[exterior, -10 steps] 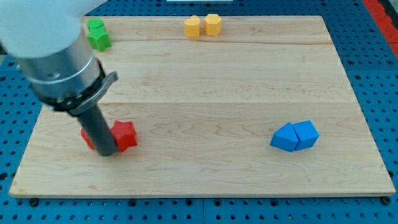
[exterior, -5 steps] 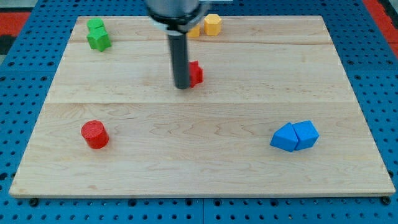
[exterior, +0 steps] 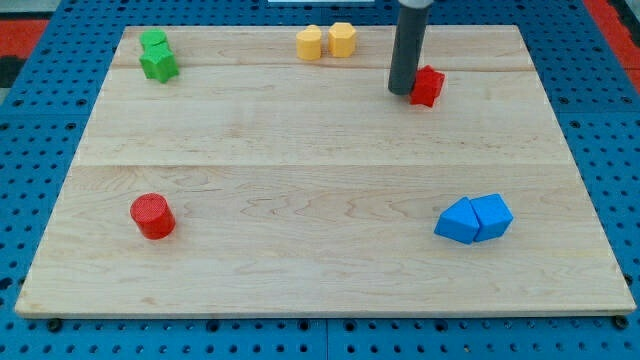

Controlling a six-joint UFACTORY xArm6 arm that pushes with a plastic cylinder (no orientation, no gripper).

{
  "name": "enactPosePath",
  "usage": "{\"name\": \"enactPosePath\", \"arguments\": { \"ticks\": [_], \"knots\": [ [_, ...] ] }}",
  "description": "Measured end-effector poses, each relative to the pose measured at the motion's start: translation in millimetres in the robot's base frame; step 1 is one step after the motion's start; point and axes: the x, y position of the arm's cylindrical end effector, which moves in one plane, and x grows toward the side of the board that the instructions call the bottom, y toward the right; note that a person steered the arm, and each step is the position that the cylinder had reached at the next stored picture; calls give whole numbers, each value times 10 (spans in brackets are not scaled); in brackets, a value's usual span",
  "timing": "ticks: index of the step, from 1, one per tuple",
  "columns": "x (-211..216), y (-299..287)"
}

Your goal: Drag the red star above the blue cube

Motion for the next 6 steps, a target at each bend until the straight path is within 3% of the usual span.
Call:
{"name": "enactPosePath", "arguments": {
  "ticks": [3, 5, 6],
  "knots": [
    [-359, 638],
    [356, 734],
    [493, 614]
  ]
}}
